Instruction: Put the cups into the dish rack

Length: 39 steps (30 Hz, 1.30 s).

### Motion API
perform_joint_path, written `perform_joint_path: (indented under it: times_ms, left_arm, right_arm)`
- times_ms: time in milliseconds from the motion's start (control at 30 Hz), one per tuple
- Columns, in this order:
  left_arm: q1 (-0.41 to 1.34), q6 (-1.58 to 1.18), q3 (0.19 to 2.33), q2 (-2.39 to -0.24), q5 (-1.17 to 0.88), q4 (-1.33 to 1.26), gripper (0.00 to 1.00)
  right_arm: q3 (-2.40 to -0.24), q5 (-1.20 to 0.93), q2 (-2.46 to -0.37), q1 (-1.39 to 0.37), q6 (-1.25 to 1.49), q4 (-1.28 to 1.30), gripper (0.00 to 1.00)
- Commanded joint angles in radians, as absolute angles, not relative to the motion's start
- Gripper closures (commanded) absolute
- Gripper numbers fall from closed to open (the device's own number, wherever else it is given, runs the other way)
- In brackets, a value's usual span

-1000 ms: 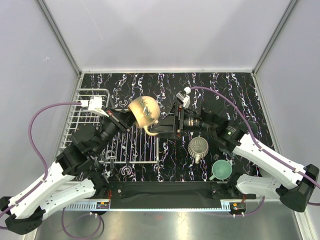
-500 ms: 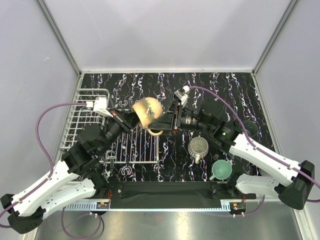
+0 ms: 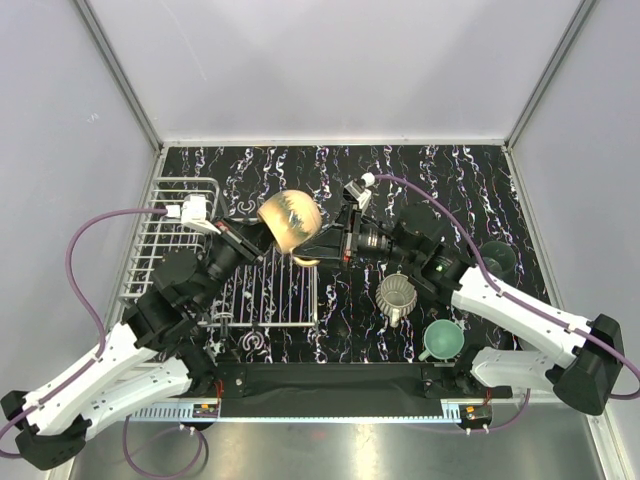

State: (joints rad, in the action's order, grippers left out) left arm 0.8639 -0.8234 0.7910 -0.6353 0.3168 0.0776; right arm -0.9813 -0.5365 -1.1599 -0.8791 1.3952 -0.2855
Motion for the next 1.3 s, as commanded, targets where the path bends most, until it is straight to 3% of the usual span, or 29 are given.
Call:
perform_joint_path:
  times_ms: [0, 100, 133, 167, 233, 367, 600, 1033, 1267]
  left_arm:
    - [0.874, -0.824, 0.834, -0.609, 0.314, 0.007, 1.00]
    - [0.874, -0.844, 0.887, -0.609, 0.365, 0.182, 0.66]
    - [0.874, -0.848, 0.897, -0.607, 0.376, 0.228, 0.39]
    - [0.874, -0.854, 0.923, -0.607, 0.405, 0.318, 0.30]
    - [0.874, -0.853, 0.937, -0.595, 0.437, 0.418, 0.15]
    - [0.874, -0.853, 0.954, -0.545, 0.492, 0.549, 0.03]
    - [0.874, -0.799, 1.080, -0.515, 0.540, 0.722, 0.01]
    - [0.874, -0.677, 1.220, -0.538, 0.615, 0.782, 0.01]
    - [0.874, -0.664, 1.215, -0.534, 0.595, 0.770, 0.01]
  right_arm:
    - [-0.986, -0.486, -1.172, -0.887, 1.369, -0.310, 1.00]
    - [-1.012, -0.447, -1.161, -0.885, 1.277, -0.200, 1.00]
    - [-1.026, -0.431, -1.154, -0.887, 1.244, -0.160, 1.00]
    - [-1.052, -0.399, -1.151, -0.887, 1.182, -0.123, 1.00]
    - [-1.078, -0.361, -1.144, -0.887, 1.128, -0.016, 1.00]
    - [-1.185, -0.232, -1.163, -0.887, 0.926, 0.181, 1.00]
    - [-1.351, -0.031, -1.322, -0.888, 0.635, 0.432, 1.00]
    - [-1.690, 0.328, -1.793, -1.072, 0.359, 0.526, 1.00]
    - [-1.750, 0.342, -1.922, -1.095, 0.282, 0.442, 1.00]
